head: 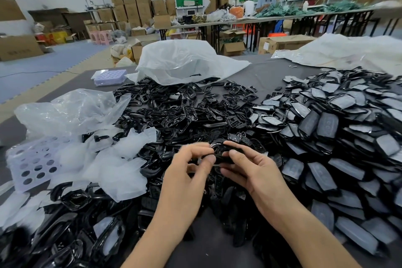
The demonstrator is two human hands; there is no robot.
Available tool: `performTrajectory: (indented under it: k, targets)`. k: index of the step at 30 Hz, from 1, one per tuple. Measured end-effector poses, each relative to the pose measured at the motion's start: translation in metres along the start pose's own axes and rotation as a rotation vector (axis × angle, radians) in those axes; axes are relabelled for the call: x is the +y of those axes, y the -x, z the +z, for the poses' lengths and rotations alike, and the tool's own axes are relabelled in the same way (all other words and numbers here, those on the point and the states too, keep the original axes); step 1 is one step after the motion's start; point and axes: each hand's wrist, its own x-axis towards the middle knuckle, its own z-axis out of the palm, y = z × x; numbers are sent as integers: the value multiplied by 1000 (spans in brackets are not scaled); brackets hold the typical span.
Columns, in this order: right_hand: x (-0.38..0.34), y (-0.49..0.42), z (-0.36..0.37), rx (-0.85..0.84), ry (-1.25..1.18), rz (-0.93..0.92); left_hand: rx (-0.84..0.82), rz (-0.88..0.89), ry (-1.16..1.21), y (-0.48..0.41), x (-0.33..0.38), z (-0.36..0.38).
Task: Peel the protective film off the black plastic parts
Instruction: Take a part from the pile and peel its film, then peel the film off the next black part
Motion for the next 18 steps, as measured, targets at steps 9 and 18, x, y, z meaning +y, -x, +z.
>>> performTrajectory:
  k: [9,18]
  targets:
    - [7,4,10,-223,-131,62,97,-218,484,1,0,7]
    - [-3,11,4,-252,224,-68,-306,-258,384,-7,-4,-16]
